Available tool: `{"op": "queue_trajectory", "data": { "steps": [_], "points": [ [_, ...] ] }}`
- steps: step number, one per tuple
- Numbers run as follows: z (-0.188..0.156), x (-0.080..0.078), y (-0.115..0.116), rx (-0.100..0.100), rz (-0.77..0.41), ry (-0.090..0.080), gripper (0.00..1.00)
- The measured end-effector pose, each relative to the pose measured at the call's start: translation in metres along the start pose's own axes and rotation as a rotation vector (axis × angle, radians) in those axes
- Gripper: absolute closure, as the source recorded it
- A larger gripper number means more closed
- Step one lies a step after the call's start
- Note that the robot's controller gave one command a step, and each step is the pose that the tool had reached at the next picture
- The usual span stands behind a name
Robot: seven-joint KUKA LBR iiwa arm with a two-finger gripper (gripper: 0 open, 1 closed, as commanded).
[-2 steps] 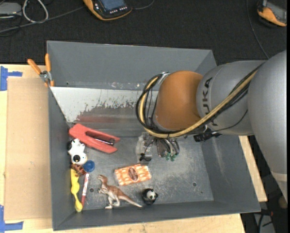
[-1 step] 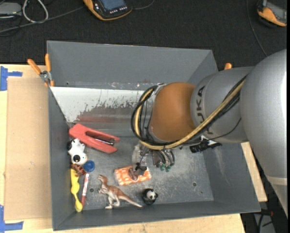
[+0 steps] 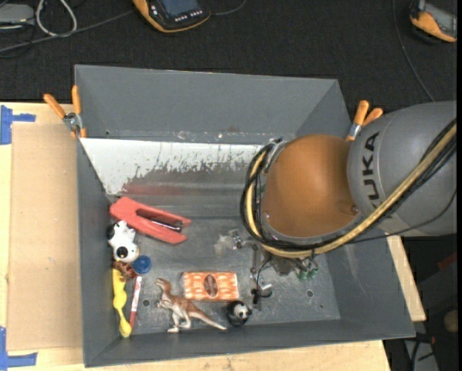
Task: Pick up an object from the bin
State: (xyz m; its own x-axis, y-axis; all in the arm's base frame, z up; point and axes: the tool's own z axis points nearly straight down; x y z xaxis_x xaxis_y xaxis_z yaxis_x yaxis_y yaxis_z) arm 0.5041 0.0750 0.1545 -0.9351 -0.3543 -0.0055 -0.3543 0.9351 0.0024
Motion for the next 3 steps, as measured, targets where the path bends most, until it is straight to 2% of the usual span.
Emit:
{"op": "queue_trajectory", "data": {
  "steps": [1,2,3],
  "points": [
    [0.000,0.000,0.000,0.000,0.001,0.000,0.00],
    [0.046,-0.009,0.012,0.001,0.081,-0.003,0.00],
    [0.078,0.012,0.018,0.001,0.134,-0.008,0.00]
  ]
}}
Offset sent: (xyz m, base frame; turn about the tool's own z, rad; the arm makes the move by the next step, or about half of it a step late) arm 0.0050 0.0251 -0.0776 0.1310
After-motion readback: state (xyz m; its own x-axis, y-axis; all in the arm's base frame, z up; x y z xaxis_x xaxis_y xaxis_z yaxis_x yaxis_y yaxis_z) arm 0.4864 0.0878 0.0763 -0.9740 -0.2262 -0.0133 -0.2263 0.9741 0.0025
